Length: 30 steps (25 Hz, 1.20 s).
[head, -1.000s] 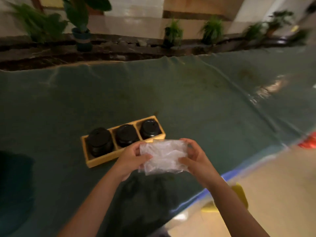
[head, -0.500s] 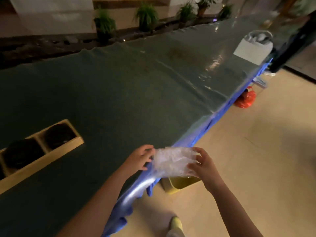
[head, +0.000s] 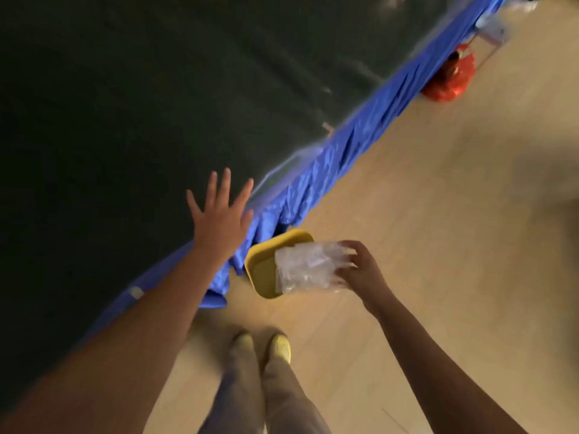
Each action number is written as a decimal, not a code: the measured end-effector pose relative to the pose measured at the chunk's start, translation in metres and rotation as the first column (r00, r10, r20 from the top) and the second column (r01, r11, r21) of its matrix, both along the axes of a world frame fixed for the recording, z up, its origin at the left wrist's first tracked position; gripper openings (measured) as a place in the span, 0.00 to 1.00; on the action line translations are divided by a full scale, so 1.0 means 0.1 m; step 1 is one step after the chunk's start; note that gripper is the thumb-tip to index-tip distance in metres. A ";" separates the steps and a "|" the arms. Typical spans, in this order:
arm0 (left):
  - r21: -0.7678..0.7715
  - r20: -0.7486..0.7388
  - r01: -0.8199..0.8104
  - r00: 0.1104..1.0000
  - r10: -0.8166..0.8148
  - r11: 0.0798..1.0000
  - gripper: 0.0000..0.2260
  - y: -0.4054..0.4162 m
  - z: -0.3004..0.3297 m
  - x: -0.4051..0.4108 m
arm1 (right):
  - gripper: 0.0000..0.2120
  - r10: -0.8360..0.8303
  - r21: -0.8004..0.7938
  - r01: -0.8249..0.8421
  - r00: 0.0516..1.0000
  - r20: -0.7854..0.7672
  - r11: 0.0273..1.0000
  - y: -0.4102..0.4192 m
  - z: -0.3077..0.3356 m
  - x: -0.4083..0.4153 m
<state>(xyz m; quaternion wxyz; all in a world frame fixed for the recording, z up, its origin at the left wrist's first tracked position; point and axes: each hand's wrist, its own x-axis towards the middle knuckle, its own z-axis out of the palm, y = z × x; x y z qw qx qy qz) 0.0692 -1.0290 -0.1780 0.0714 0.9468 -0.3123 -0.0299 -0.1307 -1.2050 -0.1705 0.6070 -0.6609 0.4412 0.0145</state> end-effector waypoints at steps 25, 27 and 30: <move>0.073 0.277 -0.055 0.960 0.033 0.996 0.23 -0.17 -0.57 0.14 | 0.37 0.326 -0.100 -0.390 0.863 -0.385 0.915 0.01 -3.53 0.96; 0.062 0.275 -0.052 0.961 0.032 0.997 0.23 -0.16 -0.57 0.13 | 0.39 0.321 -0.085 -0.382 0.861 -0.393 0.920 -0.02 -3.54 0.97; 0.076 0.307 -0.056 0.951 0.030 0.996 0.23 -0.15 -0.59 0.13 | 0.36 0.295 -0.129 -0.369 0.872 -0.391 0.920 -0.10 -3.49 0.96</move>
